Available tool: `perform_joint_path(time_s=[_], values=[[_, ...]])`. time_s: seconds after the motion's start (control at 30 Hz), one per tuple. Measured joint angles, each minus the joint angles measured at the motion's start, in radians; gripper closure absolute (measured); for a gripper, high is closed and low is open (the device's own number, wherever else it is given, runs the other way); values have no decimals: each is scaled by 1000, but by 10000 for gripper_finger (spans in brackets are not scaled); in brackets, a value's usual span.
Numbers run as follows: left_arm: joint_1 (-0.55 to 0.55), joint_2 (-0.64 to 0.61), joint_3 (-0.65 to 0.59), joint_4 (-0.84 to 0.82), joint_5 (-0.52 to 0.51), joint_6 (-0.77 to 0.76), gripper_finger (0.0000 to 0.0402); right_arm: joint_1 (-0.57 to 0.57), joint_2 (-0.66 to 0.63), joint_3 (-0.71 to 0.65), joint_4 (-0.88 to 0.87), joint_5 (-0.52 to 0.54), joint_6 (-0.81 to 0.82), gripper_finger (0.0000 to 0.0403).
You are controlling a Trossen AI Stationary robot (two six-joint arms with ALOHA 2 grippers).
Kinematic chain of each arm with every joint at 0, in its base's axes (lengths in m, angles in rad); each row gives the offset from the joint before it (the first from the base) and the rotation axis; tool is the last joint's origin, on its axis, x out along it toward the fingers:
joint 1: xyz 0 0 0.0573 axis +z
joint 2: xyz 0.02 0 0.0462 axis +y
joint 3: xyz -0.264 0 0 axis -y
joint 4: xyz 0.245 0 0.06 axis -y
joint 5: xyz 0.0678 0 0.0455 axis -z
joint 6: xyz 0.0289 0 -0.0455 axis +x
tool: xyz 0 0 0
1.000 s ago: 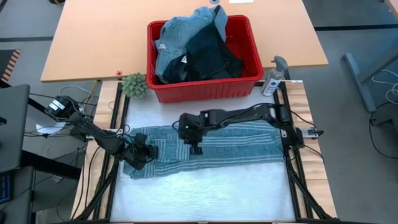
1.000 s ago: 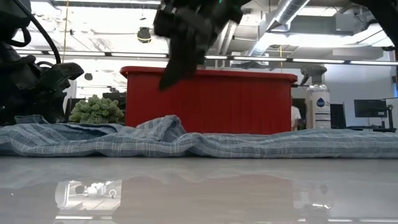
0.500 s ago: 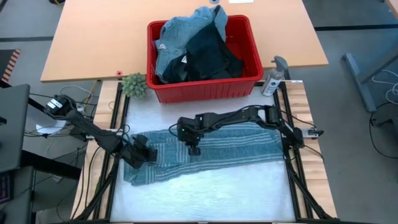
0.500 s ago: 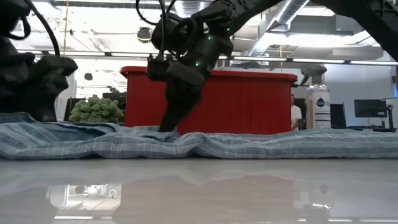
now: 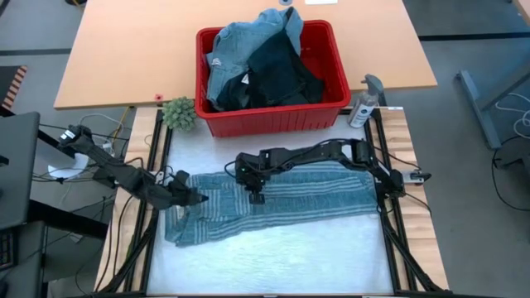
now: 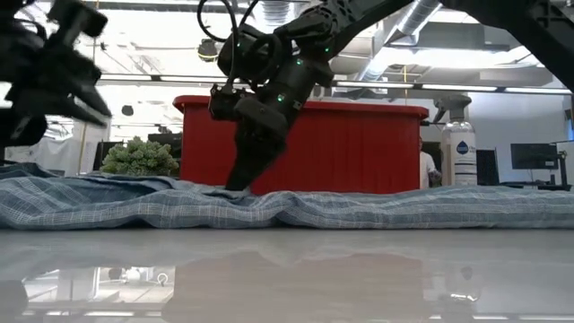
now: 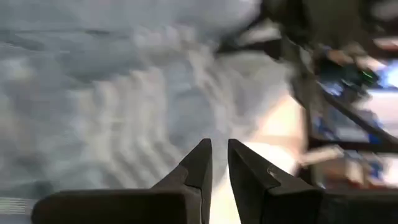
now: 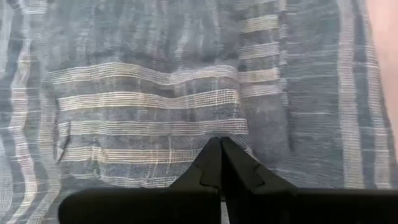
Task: Fold Laundry from Bin
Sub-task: Fold the blue polo shirt
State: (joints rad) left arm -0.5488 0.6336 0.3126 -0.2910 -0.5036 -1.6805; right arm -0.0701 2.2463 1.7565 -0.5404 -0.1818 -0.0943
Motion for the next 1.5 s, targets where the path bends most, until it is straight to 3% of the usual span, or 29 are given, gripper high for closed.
perform_joint_path(time_s=[0.1, 0.3, 0.53, 0.77, 1.03, 1.27, 1.5], values=[[-1, 19, 0, 17, 77, 29, 378, -6, 0, 0, 1, 0, 0, 375], [-1, 149, 0, 5, 130, -7, 399, -5, 0, 0, -13, 0, -1, 369], [-1, 312, -9, -186, 79, -150, 401, -4, -4, 0, -59, -1, -11, 367], [-1, 399, -24, -126, 45, -198, 401, -4, -11, 41, -138, -3, -22, 342], [-1, 410, -26, -47, 43, -185, 400, -4, -52, 195, -320, -3, -164, 334], [-1, 403, -27, -25, 32, -163, 400, -11, -88, 322, -379, 0, -178, 334], [-1, 345, -5, -28, 93, -125, 401, -14, -93, 535, -775, -74, -282, 335]])
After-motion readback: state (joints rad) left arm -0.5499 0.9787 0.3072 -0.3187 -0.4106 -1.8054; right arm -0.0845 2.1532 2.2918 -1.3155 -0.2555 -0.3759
